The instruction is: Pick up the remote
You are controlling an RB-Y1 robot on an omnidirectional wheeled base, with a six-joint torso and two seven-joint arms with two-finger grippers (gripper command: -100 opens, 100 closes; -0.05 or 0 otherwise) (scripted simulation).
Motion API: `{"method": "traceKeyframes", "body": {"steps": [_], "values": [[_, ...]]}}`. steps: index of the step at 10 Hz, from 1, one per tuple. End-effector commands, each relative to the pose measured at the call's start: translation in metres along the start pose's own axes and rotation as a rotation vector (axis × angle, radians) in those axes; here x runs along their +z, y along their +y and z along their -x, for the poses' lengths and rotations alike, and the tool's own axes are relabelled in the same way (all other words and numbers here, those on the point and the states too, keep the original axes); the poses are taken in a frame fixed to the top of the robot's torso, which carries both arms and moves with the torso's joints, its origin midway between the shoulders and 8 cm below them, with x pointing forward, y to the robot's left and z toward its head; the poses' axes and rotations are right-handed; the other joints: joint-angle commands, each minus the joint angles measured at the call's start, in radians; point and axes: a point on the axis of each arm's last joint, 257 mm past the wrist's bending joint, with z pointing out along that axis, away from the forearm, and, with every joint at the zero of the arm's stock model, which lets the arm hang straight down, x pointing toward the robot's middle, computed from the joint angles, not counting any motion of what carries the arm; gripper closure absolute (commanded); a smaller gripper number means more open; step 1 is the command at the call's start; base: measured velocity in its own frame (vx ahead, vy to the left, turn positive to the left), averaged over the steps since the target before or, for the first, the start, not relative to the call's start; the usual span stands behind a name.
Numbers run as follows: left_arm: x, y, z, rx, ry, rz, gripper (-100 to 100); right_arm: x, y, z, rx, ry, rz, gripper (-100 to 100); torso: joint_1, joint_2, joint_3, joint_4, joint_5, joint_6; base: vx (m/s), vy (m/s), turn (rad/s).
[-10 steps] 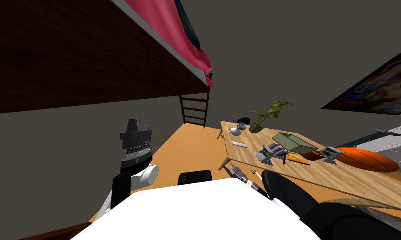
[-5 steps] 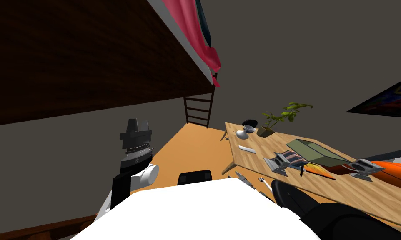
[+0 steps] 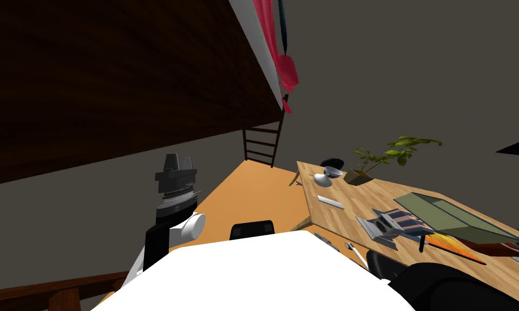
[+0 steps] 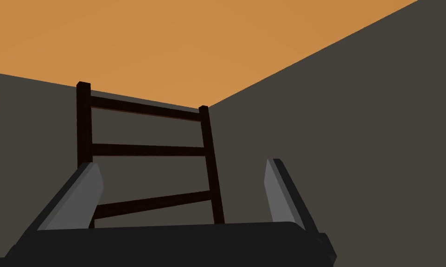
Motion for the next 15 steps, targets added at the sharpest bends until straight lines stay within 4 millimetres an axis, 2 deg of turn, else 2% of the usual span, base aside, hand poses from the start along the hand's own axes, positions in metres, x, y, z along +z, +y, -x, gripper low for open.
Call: {"method": "traceKeyframes", "body": {"steps": [1, 2, 3, 4, 5, 7, 8, 11, 12, 13, 15], "values": [[0.000, 0.000, 0.000, 0.000, 0.000, 0.000, 0, -0.007, -0.007, -0.024, -0.021, 0.053, -0.011, -100, 0.000, 0.000, 0.000, 0.000, 0.000, 0.000, 0.084, 0.005, 0.104], [0.000, 0.000, 0.000, 0.000, 0.000, 0.000, 0, -0.008, -0.008, -0.025, -0.020, 0.056, -0.013, -100, 0.000, 0.000, 0.000, 0.000, 0.000, 0.001, 0.043, -0.002, -0.024], [0.000, 0.000, 0.000, 0.000, 0.000, 0.000, 0, -0.019, -0.019, -0.043, -0.085, 0.117, -0.010, -100, -0.001, 0.002, 0.001, 0.000, 0.000, 0.001, 0.072, 0.012, 0.177], [0.000, 0.000, 0.000, 0.000, 0.000, 0.000, 0, -0.022, -0.023, -0.052, -0.075, 0.135, -0.020, -100, 0.000, 0.000, 0.000, 0.000, 0.000, 0.000, 0.084, -0.003, 0.117], [0.000, 0.000, 0.000, 0.000, 0.000, 0.000, 0, -0.038, -0.038, -0.075, -0.128, 0.209, -0.024, -100, -0.001, 0.000, 0.000, 0.000, -0.001, 0.001, 0.111, -0.012, 0.200], [0.000, 0.000, 0.000, 0.000, 0.000, 0.000, 0, -0.042, -0.041, -0.082, -0.119, 0.224, -0.032, -100, -0.002, -0.002, -0.001, -0.001, -0.001, 0.001, 0.079, -0.019, 0.034], [0.000, 0.000, 0.000, 0.000, 0.000, 0.000, 0, -0.052, -0.052, -0.093, -0.180, 0.275, -0.022, -100, -0.001, 0.001, 0.000, 0.000, -0.001, 0.001, 0.067, -0.015, 0.176], [0.000, 0.000, 0.000, 0.000, 0.000, 0.000, 0, -0.076, -0.071, -0.123, -0.211, 0.364, -0.035, -100, -0.002, -0.004, -0.002, -0.001, 0.000, 0.000, 0.099, -0.031, 0.122], [0.000, 0.000, 0.000, 0.000, 0.000, 0.000, 0, -0.080, -0.073, -0.127, -0.205, 0.375, -0.040, -100, -0.002, -0.005, -0.004, -0.002, 0.000, 0.001, 0.034, -0.030, -0.003], [0.000, 0.000, 0.000, 0.000, 0.000, 0.000, 0, -0.094, -0.085, -0.139, -0.251, 0.429, -0.034, -100, -0.001, -0.003, -0.003, -0.002, 0.000, 0.002, 0.060, -0.033, 0.142], [0.000, 0.000, 0.000, 0.000, 0.000, 0.000, 0, -0.108, -0.098, -0.150, -0.291, 0.480, -0.029, -100, -0.002, -0.004, -0.003, -0.002, 0.000, 0.001, 0.089, -0.054, 0.122]]}}
